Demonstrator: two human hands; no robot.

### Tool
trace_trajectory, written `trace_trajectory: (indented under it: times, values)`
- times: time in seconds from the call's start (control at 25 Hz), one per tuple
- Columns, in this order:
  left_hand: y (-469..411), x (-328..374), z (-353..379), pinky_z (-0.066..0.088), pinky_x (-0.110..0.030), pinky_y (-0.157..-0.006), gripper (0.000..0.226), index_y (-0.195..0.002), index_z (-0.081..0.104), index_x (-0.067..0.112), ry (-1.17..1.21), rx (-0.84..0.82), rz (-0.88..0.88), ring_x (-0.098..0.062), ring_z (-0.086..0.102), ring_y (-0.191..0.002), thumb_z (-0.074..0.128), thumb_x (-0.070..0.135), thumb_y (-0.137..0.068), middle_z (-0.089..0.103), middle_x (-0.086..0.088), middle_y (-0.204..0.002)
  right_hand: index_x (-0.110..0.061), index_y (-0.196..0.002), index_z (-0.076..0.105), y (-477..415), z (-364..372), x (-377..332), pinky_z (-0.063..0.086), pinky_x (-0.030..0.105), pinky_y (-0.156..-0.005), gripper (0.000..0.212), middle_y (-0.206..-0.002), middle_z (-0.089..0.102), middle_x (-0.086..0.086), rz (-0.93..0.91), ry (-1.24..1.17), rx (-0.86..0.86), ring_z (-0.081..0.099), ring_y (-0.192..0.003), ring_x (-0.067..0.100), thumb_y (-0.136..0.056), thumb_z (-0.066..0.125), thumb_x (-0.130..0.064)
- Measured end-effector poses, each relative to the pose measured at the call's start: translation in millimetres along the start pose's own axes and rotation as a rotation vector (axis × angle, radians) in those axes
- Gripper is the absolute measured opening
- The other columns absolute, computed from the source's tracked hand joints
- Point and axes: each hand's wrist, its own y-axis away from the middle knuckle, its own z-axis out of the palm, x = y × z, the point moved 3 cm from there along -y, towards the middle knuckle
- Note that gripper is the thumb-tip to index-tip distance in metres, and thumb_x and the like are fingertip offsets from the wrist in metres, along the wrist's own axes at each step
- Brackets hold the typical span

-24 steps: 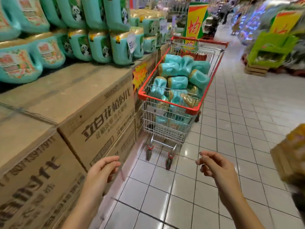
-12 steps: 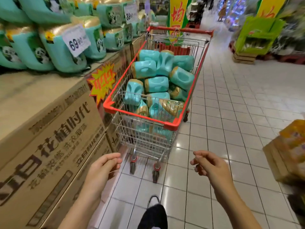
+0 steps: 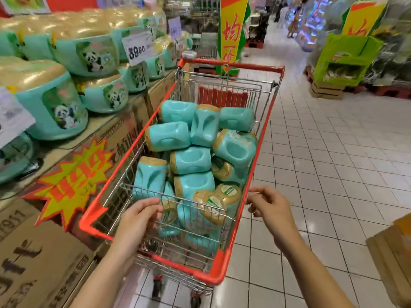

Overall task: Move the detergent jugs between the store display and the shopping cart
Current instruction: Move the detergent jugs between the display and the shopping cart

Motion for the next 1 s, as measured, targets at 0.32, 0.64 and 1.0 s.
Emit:
trace_trajectory:
  times: [0.32, 0.64, 1.0]
  values:
    - [-117, -2, 142, 0.040, -0.020, -0.059, 0.018, -0.091, 0.066, 0.019, 0.126, 0.218, -0.082, -0.009, 0.058, -0.066, 0.058, 0.002, -0.091, 0.067, 0.001, -0.072, -0.016, -0.091, 0.065, -215, -1, 2, 0.045, 0.019, -0.052, 0.019, -0.070, 0.064, 0.010, -0.009, 0.090, -0.189, 0.056, -0.053, 0.007, -0.090, 0.055, 0.000]
    - [-224, 54, 212, 0.046, -0.017, -0.073, 0.030, -0.118, 0.058, 0.016, 0.055, 0.601, 0.116, -0.008, 0.056, -0.079, 0.060, 0.003, -0.090, 0.063, -0.001, -0.102, -0.014, -0.101, 0.062, -408, 37, -16, 0.048, 0.039, -0.076, 0.016, -0.084, 0.061, 0.008, -0.095, 0.256, -0.379, 0.056, -0.077, 0.022, -0.089, 0.056, -0.004]
    - [-318, 52, 226, 0.033, -0.034, -0.110, 0.068, -0.144, 0.037, 0.011, -0.483, 0.416, 0.178, -0.023, 0.044, -0.131, 0.064, 0.042, -0.089, 0.045, -0.007, -0.143, -0.006, -0.140, 0.041, -489, 114, 29, 0.051, 0.035, -0.081, 0.076, -0.132, 0.055, 0.018, 0.259, 0.135, -0.689, 0.057, -0.113, 0.025, -0.073, 0.068, 0.018]
